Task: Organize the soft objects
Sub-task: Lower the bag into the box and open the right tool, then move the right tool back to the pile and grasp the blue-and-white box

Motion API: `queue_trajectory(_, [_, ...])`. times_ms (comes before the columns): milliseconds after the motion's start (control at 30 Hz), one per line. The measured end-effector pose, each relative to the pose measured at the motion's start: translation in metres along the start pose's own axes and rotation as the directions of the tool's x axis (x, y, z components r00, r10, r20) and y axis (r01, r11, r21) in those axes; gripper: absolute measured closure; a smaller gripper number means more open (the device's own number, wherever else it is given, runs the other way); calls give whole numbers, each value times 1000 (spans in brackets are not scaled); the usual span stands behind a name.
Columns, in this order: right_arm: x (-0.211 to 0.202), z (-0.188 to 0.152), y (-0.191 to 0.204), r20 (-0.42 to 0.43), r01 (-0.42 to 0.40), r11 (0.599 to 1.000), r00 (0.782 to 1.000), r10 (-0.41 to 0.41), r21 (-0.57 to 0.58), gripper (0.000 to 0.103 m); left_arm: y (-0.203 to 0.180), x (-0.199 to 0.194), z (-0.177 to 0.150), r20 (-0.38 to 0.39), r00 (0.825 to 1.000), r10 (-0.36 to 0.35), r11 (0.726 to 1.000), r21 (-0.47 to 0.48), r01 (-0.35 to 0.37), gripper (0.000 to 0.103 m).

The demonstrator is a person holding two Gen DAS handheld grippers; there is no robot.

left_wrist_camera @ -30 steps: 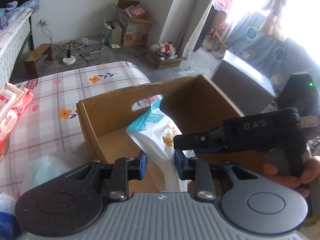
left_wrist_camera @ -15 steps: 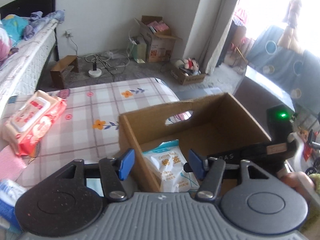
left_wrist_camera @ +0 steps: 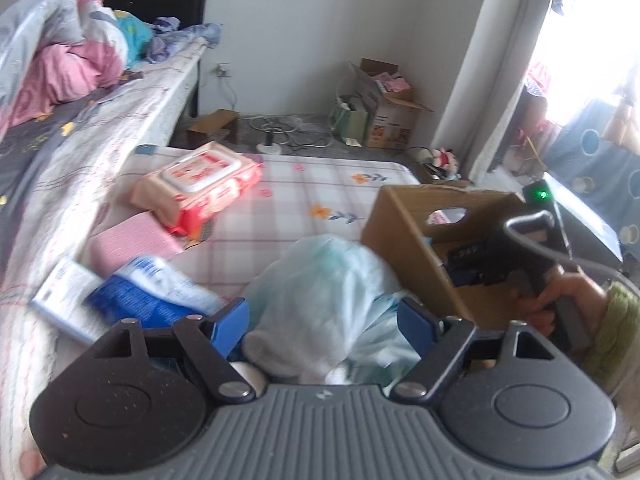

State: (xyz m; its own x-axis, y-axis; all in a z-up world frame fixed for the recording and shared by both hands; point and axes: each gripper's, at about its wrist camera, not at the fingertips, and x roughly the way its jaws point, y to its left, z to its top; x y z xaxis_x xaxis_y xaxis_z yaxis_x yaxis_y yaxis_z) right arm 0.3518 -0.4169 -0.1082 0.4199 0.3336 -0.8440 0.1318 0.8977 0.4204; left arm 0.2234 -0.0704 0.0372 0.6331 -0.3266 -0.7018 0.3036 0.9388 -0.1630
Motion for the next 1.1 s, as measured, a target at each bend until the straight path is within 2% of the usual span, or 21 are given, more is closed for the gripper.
queue_trajectory(167, [-7,-1,7,15,31,998,999,-30,-47,57,26,-26,-31,45,997,58,998,-28,-56,14])
queue_trajectory(233, [-12,-1,8,16,27,999,1000,-27,-31,40,36,-37,-41,67,994,87,996,-40,-84,13])
queue_trajectory(300, [-24,-3,5,39,22,999,999,-21,-24,33,46,-48,-48,94,988,119,992,-53,-114,12])
queue_trajectory(533, [-69,-12,9,140,51,999,989,-48,-14,29,83,-73,-64,165,969,184,978,-127,-164,11])
queue_trajectory(667, [-105,-19,33,241,72,994,969,-49,-87,29,96,-81,-68,198,957,211,973,-140,-185,10])
queue_trajectory(800, [-133,-27,83,300,29,974,953,41,-224,29,106,-75,-69,199,948,249,964,-149,-222,11])
queue_trajectory(867, [-138,-31,117,279,-38,948,951,131,-315,29,113,-67,-69,183,948,262,959,-156,-235,12])
queue_trajectory(933, [-133,-36,156,237,-103,905,947,216,-413,31,119,-59,-69,159,951,267,956,-170,-240,18])
queue_trajectory(1000, [-122,-39,193,178,-163,843,941,290,-512,33,127,-50,-67,138,953,271,951,-193,-242,23])
queue_trajectory(1100, [-99,-41,253,39,-271,724,924,380,-634,44,138,-38,-64,103,953,284,940,-227,-255,38])
